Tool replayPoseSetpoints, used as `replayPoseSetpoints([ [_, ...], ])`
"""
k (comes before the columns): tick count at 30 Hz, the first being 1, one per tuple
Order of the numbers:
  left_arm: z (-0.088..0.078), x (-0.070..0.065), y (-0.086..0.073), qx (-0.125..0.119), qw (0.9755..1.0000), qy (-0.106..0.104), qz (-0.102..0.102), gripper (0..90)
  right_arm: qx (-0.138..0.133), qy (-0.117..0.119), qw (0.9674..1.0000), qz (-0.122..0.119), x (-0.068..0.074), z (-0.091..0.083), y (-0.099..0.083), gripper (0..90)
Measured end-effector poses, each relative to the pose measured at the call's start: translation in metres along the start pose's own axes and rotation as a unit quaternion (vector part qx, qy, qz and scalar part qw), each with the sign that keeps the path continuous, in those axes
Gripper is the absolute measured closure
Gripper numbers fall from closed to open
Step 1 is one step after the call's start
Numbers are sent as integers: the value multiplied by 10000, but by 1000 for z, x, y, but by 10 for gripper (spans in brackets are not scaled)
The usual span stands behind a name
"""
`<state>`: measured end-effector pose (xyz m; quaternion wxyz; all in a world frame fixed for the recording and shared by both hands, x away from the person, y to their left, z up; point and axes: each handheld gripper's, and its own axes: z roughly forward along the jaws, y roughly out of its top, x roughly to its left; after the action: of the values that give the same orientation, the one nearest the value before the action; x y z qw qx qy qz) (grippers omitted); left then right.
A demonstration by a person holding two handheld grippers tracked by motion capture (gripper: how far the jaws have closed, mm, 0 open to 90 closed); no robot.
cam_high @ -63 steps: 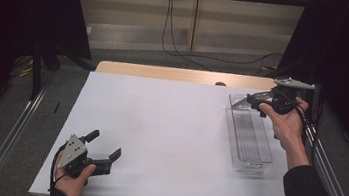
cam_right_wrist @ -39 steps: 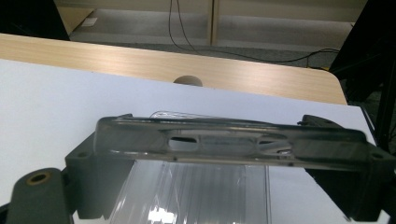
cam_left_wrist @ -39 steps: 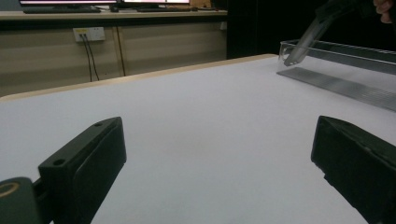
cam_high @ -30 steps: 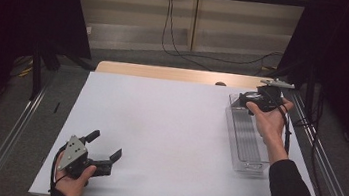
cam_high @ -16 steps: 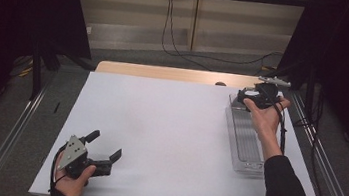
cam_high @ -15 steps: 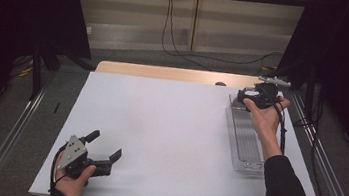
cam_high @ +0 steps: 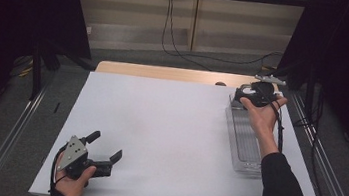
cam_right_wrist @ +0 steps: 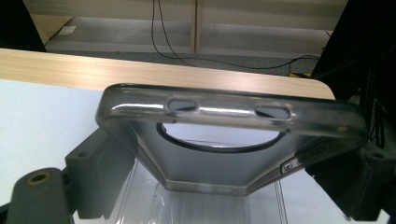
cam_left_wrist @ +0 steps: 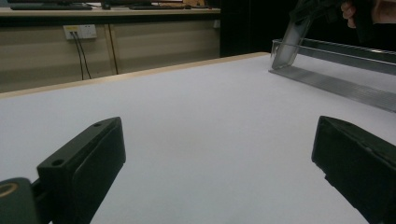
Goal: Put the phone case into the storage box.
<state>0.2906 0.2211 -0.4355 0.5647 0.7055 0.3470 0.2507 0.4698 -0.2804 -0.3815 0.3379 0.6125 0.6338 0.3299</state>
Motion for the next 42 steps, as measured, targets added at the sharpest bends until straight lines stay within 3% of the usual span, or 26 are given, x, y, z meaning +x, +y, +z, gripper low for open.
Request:
replayPoseSetpoints([
  [14,-2,5,0,-38,9999,145,-79,30,-169,-24,9998,-69,0,8,1,119],
  [42,0,2,-1,-8,9999,94,-62,33,-276,-112,9995,-58,3,14,2,119],
])
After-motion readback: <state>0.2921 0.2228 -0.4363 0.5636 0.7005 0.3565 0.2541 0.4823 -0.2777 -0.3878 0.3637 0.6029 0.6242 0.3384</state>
